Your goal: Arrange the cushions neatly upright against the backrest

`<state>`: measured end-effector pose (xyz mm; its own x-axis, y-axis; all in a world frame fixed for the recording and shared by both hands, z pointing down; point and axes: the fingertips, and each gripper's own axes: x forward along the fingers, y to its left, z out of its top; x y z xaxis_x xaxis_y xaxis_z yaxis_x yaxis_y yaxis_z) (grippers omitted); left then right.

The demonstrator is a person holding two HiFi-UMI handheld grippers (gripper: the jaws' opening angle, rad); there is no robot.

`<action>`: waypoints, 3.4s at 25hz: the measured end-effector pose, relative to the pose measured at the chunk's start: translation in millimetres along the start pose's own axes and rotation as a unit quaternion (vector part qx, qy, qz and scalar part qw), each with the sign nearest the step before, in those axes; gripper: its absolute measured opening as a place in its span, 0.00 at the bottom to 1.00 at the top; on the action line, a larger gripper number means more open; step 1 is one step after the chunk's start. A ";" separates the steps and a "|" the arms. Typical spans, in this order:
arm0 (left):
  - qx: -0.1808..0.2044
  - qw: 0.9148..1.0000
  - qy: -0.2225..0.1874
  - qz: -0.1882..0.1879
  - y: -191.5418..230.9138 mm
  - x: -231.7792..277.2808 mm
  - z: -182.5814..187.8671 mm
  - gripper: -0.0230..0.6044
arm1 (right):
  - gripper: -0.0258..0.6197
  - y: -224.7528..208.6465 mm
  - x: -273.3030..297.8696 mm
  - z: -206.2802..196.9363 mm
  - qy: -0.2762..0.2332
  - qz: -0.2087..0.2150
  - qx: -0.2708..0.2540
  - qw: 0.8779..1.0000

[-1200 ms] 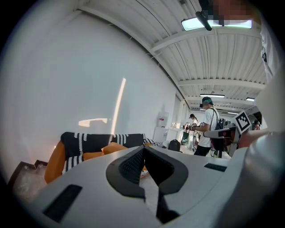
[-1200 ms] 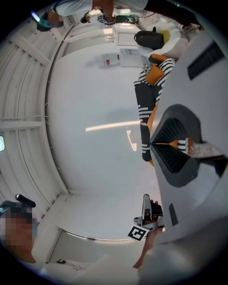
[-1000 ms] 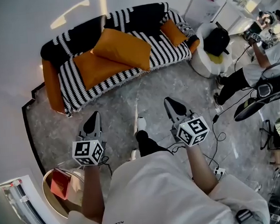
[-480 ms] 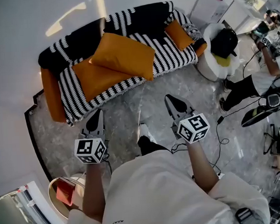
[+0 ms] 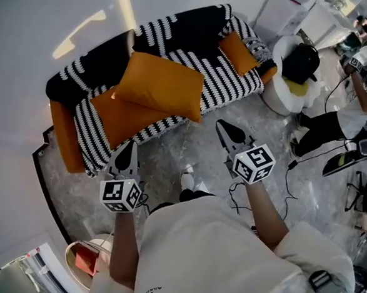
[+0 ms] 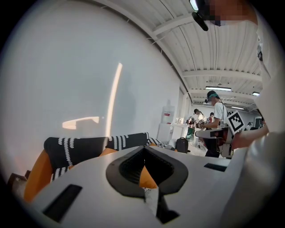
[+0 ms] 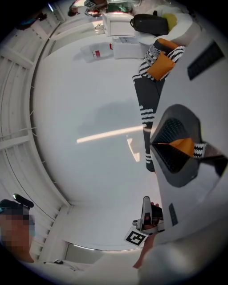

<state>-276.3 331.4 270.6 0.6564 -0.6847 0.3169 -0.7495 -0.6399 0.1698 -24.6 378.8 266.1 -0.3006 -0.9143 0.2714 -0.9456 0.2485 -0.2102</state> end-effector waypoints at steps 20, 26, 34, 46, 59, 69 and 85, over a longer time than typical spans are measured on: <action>0.029 0.999 0.021 -0.003 32.8 60.1 17.3 0.07 | 0.08 -16.5 37.8 -18.3 0.020 -0.002 0.015 1.000; 0.070 0.994 0.075 -0.038 64.1 99.8 -0.3 0.07 | 0.08 -20.6 61.1 -50.2 0.074 -0.040 -0.027 0.996; 0.157 0.970 0.157 -0.093 115.3 174.3 -28.7 0.07 | 0.08 -31.7 123.3 -93.8 0.140 -0.074 -0.034 0.987; 0.140 0.953 0.249 -0.102 224.6 241.8 -84.0 0.07 | 0.08 -58.5 196.0 -138.7 0.191 -0.136 0.029 0.972; 0.140 0.942 0.304 -0.019 271.7 280.3 -158.4 0.07 | 0.08 -100.7 210.9 -232.5 0.250 -0.196 0.120 0.941; 0.132 0.939 0.314 0.044 302.1 285.2 -191.7 0.08 | 0.08 -124.4 227.9 -312.2 0.270 -0.184 0.148 0.934; 0.137 0.927 0.340 0.078 342.6 299.8 -214.9 0.44 | 0.50 -141.0 226.4 -382.5 0.314 -0.124 0.152 0.929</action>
<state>-354.8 -18.1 624.3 0.2645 -0.4579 0.8487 -0.7194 -0.6798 -0.1427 -7.1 259.1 716.4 -0.1826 -0.5410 0.8210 -0.9451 -0.1337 -0.2983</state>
